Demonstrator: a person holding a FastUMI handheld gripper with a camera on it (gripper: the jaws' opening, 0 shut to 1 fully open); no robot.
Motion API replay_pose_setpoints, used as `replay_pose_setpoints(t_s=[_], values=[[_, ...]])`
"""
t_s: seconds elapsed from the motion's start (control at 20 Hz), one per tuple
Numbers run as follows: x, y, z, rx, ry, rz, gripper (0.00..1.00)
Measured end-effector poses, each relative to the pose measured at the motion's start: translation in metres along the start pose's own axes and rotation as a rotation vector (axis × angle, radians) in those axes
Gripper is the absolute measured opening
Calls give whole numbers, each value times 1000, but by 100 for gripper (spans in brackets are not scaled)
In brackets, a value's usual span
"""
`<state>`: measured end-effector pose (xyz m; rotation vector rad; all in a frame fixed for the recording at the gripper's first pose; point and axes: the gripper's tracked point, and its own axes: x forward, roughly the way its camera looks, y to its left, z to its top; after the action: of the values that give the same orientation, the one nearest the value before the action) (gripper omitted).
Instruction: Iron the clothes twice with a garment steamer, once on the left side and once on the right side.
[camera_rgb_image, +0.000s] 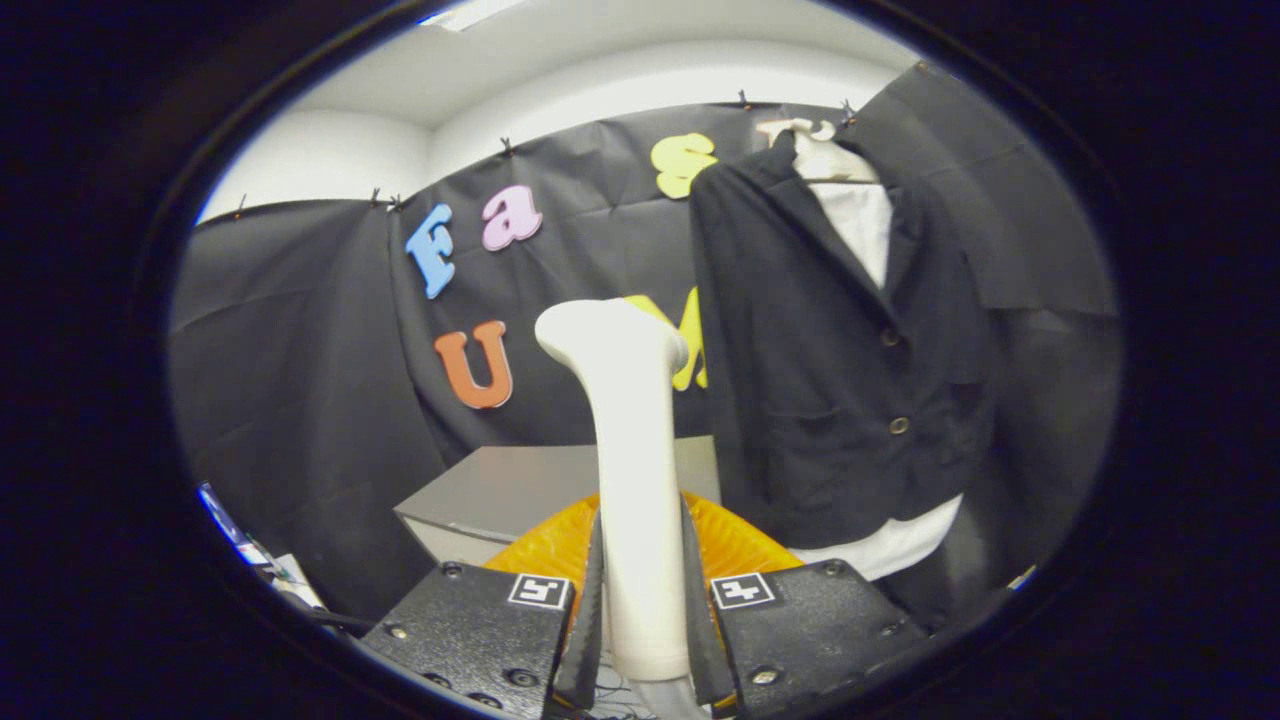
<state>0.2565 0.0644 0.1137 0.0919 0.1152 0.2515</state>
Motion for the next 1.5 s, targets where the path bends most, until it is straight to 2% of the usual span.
replay_pose_setpoints(t_s=[0.3,0.55,1.1,1.3,1.5], values=[[-52,-68,41,24,-92,-128,38],[-58,-108,83,31,-158,-161,38],[7,-145,174,-16,-249,-160,38],[37,-143,182,-71,-245,-175,38],[60,-147,170,-100,-208,-193,38]])
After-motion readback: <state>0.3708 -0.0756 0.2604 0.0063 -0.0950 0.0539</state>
